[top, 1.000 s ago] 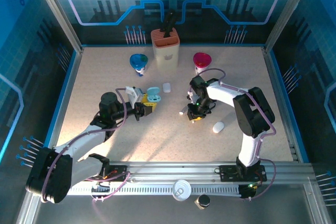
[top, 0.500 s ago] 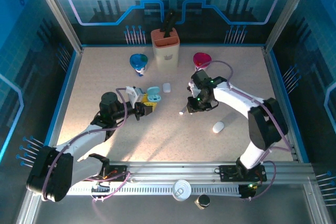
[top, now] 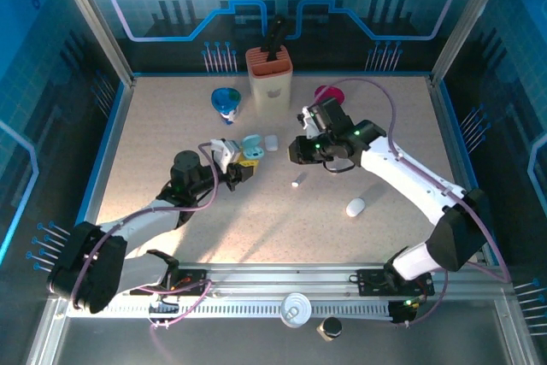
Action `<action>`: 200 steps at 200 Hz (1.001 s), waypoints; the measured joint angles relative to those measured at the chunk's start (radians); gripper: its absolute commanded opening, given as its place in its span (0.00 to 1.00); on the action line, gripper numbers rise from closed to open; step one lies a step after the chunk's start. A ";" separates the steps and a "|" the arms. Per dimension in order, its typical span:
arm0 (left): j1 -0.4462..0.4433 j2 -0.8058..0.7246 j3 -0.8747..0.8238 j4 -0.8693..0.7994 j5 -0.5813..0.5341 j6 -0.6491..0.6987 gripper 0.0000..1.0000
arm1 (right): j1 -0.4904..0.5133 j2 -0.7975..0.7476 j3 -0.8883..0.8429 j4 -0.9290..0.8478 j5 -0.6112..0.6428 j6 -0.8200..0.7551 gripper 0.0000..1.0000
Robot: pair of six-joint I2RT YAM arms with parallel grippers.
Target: Insert the wireless bluetooth earbuds into the charging case
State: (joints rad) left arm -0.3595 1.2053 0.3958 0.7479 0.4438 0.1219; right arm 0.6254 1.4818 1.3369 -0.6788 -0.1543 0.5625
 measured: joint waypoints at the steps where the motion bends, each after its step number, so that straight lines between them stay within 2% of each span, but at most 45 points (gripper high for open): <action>1: -0.001 0.000 0.000 0.000 -0.003 0.001 0.32 | 0.003 0.000 0.005 0.001 0.000 0.001 0.18; 55: -0.042 0.007 0.001 0.002 -0.059 0.046 0.32 | 0.078 0.078 0.157 0.029 -0.014 0.027 0.18; 200: -0.096 0.022 0.011 0.001 -0.093 0.087 0.31 | 0.119 0.201 0.214 0.057 -0.049 0.050 0.18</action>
State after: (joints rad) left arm -0.4557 1.2270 0.4072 0.7486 0.3511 0.2089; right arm 0.7444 1.6825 1.5505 -0.6220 -0.2031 0.6128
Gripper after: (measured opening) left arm 0.336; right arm 0.180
